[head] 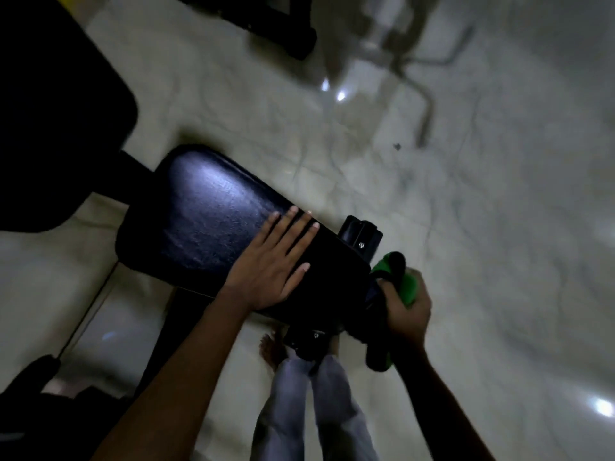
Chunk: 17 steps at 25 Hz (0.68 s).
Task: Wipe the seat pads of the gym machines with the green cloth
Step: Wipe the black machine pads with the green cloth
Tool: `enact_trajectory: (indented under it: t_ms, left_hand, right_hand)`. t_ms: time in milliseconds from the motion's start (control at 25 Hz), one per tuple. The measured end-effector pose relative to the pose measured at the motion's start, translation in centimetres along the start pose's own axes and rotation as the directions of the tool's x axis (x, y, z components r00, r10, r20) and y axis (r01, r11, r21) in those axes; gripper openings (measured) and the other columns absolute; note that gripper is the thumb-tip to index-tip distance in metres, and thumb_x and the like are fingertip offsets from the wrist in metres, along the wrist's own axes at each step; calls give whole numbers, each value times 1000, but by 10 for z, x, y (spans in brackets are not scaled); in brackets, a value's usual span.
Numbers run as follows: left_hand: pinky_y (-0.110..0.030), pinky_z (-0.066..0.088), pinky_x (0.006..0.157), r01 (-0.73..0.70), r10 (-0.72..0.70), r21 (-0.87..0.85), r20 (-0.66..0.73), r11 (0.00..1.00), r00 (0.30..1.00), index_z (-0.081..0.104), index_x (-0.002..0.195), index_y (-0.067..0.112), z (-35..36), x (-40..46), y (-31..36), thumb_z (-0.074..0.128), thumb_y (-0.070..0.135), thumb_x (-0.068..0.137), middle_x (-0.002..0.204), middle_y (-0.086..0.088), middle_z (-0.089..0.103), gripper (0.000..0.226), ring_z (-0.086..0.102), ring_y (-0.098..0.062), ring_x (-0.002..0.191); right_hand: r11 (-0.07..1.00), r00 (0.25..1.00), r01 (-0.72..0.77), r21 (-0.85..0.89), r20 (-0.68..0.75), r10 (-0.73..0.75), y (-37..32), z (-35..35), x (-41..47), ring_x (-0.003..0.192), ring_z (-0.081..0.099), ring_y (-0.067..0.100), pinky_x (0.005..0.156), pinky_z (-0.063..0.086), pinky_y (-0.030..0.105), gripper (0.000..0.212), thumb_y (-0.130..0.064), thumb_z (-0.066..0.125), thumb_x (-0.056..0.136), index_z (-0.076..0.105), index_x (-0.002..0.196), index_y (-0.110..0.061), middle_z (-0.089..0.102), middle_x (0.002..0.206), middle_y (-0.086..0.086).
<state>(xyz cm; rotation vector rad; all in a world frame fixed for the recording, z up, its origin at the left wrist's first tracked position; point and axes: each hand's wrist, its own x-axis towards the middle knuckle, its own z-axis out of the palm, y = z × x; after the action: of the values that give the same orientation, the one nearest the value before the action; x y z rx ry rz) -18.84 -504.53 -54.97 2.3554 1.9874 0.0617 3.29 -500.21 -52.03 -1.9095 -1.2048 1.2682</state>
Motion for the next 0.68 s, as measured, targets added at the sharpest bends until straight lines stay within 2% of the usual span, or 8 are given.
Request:
enact_trajectory:
  t_ms: [40, 120, 200, 320, 440, 520, 600, 680]
  left_hand:
    - [-48, 18, 116, 25, -25, -17, -8, 1000, 1000, 28, 148, 5, 0, -2, 1, 33, 40, 96, 155, -16, 24, 63, 17, -31, 145]
    - [-46, 19, 115, 191, -195, -75, -51, 979, 979, 31, 147, 4, -1, -5, 5, 35, 41, 96, 154, -15, 26, 63, 20, -29, 144]
    - [-46, 21, 114, 419, -433, -133, -97, 898, 896, 35, 145, 3, -3, -9, 11, 37, 40, 95, 154, -15, 28, 62, 24, -27, 143]
    - [-47, 20, 115, 601, -617, -147, -124, 786, 777, 35, 145, 5, -4, -18, 14, 37, 41, 96, 154, -12, 29, 61, 24, -24, 143]
    - [-45, 19, 116, 759, -775, -163, -179, 630, 605, 34, 146, 5, -4, -22, 9, 39, 38, 96, 154, -10, 29, 60, 23, -22, 144]
    - [-47, 19, 116, 815, -833, -183, -195, 549, 518, 34, 146, 7, -2, -15, 15, 42, 36, 94, 154, -8, 29, 60, 23, -21, 144]
    - [-49, 20, 115, 879, -892, -184, -207, 440, 403, 33, 146, 9, -1, 2, 22, 43, 33, 92, 154, -6, 29, 60, 23, -21, 144]
    - [-50, 20, 114, 924, -943, -230, -206, 305, 260, 33, 146, 9, 1, 18, 31, 41, 30, 90, 154, -7, 28, 61, 23, -22, 144]
  right_hand:
    - [994, 994, 94, -49, 60, -91, -22, 0, 12, 84, 59, 24, 78, 47, 33, 18, -24, 66, 72, 58, 88, -19, 61, 89, 12]
    - [964, 942, 247, -101, 257, -214, -66, 13, 33, 95, 60, 21, 85, 47, 35, 27, -26, 63, 70, 62, 97, -23, 61, 100, 9]
    - [913, 840, 390, -117, 450, -301, -109, 42, 44, 99, 59, 16, 90, 46, 32, 28, -23, 64, 71, 60, 95, -37, 61, 105, 3]
    - [831, 668, 550, -80, 639, -380, -155, 104, 55, 95, 58, 11, 94, 47, 36, 37, -16, 69, 74, 57, 88, -48, 61, 107, 3]
    - [731, 463, 683, 4, 771, -437, -177, 164, 56, 93, 59, 13, 91, 48, 39, 32, -28, 67, 69, 58, 86, -54, 60, 103, 3]
    - [651, 304, 757, 59, 850, -430, -188, 192, 53, 94, 60, 17, 86, 49, 38, 28, -40, 64, 66, 61, 93, -48, 58, 101, 1]
    - [476, 70, 870, 127, 924, -376, -198, 211, 53, 95, 60, 21, 83, 49, 36, 37, -42, 64, 69, 63, 105, -33, 56, 104, 1]
    - [249, -134, 943, 220, 937, -323, -209, 229, 55, 98, 59, 26, 80, 49, 36, 47, -38, 64, 71, 61, 116, -25, 53, 111, 5]
